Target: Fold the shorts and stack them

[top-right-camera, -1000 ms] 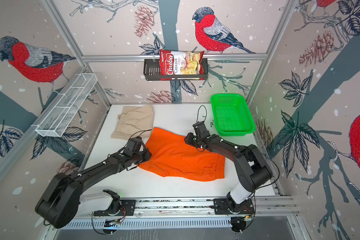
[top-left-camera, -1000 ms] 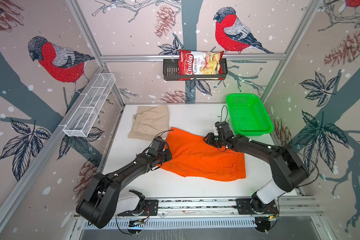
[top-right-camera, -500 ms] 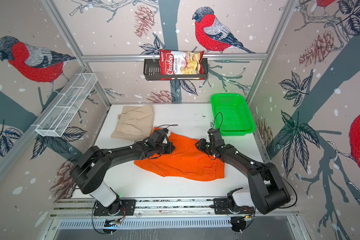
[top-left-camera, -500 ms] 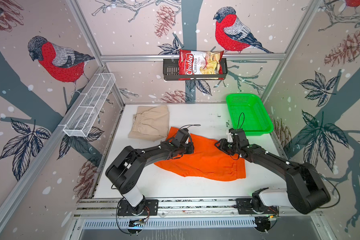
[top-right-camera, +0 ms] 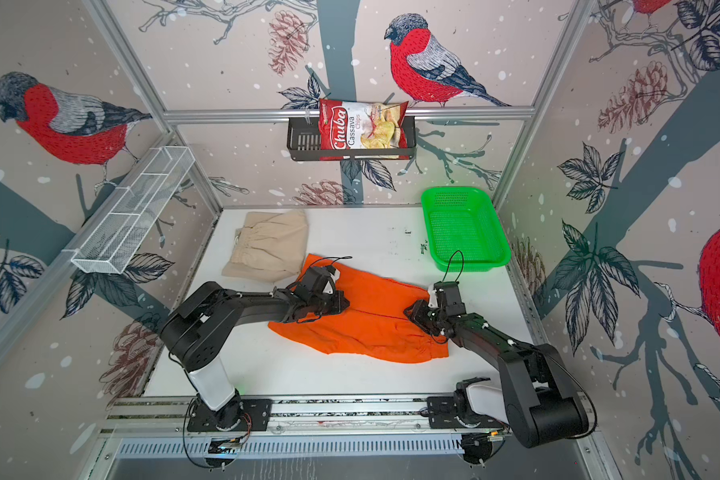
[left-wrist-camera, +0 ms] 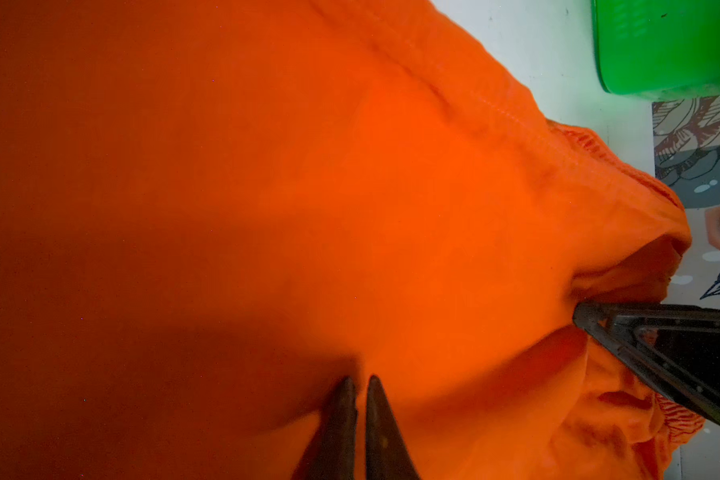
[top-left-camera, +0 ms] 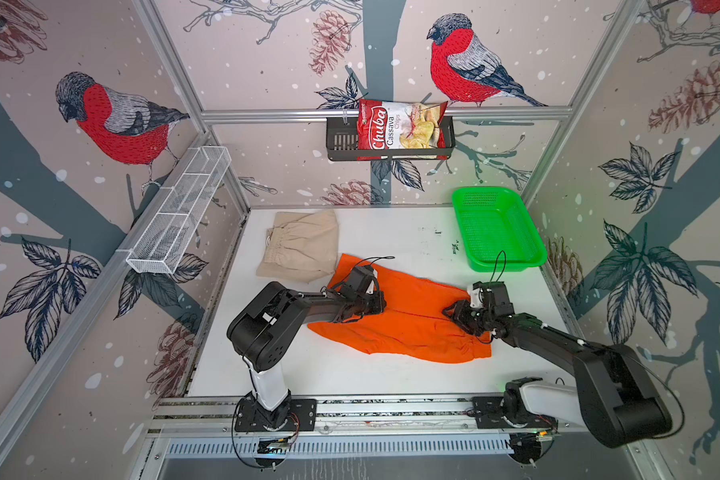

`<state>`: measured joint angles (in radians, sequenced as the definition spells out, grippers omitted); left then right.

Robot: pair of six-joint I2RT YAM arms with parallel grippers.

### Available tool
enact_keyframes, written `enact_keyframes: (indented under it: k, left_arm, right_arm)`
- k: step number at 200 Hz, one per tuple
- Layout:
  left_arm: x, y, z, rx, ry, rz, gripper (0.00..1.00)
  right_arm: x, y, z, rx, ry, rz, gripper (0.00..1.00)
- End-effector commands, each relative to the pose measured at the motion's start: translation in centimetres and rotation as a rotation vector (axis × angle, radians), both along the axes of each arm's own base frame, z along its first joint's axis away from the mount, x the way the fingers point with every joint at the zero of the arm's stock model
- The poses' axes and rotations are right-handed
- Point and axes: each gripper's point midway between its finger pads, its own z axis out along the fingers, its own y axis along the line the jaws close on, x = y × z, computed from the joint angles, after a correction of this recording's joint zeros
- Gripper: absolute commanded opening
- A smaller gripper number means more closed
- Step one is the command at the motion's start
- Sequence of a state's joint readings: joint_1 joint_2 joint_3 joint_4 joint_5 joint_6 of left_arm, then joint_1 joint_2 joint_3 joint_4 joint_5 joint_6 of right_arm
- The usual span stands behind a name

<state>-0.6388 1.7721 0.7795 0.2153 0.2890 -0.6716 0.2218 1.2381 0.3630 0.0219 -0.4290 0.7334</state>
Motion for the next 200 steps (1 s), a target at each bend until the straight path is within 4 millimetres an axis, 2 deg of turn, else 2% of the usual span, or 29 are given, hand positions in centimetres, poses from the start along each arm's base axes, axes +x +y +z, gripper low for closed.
enact_keyframes:
  k: [1,25,49,68,89,113,139,150,158,161,171,200]
  left_arm:
    - [-2.0,4.7,-3.5,0.171,0.097,0.052,0.11]
    - [-2.4,6.8,-3.8,0.212,0.099,0.074,0.11]
    - [-2.7,7.9,-3.3,0.237,0.090,0.084,0.14]
    - [-2.1,7.5,-1.2,0.214,0.049,0.081,0.23]
    - [-0.7,5.8,2.7,0.170,-0.053,0.038,0.32]
    - [0.3,2.2,7.6,0.158,-0.213,-0.066,0.42]
    - [-0.1,-3.0,11.0,0.091,-0.344,-0.233,0.51]
    - [-0.6,-5.2,11.8,0.064,-0.392,-0.296,0.53]
    - [-1.3,-6.5,11.6,0.060,-0.417,-0.351,0.56]
    - [-1.1,-7.5,12.6,0.042,-0.451,-0.368,0.56]
    - [-1.9,-9.8,13.2,0.029,-0.509,-0.445,0.58]
    - [-4.4,-16.0,13.3,0.015,-0.617,-0.649,0.61]
  right_arm:
    - [-1.8,-2.6,-2.1,-0.046,0.093,-0.072,0.46]
    - [-1.9,-3.6,-1.8,-0.038,0.089,-0.106,0.46]
    - [-1.2,-3.6,-0.1,-0.032,0.060,-0.098,0.46]
    - [-0.1,-3.4,2.3,-0.022,0.008,-0.085,0.46]
    - [1.5,-3.9,5.4,-0.012,-0.064,-0.090,0.47]
    - [3.0,-5.4,8.4,-0.006,-0.135,-0.110,0.48]
    - [3.7,-8.3,9.5,0.006,-0.156,-0.172,0.48]
    - [3.8,-9.6,9.8,0.014,-0.166,-0.201,0.49]
    - [3.8,-10.4,10.1,0.024,-0.176,-0.222,0.49]
    - [3.8,-10.7,10.1,0.028,-0.179,-0.230,0.49]
    - [3.8,-11.8,10.3,0.043,-0.194,-0.262,0.49]
    - [3.3,-14.8,9.3,0.149,-0.194,-0.378,0.50]
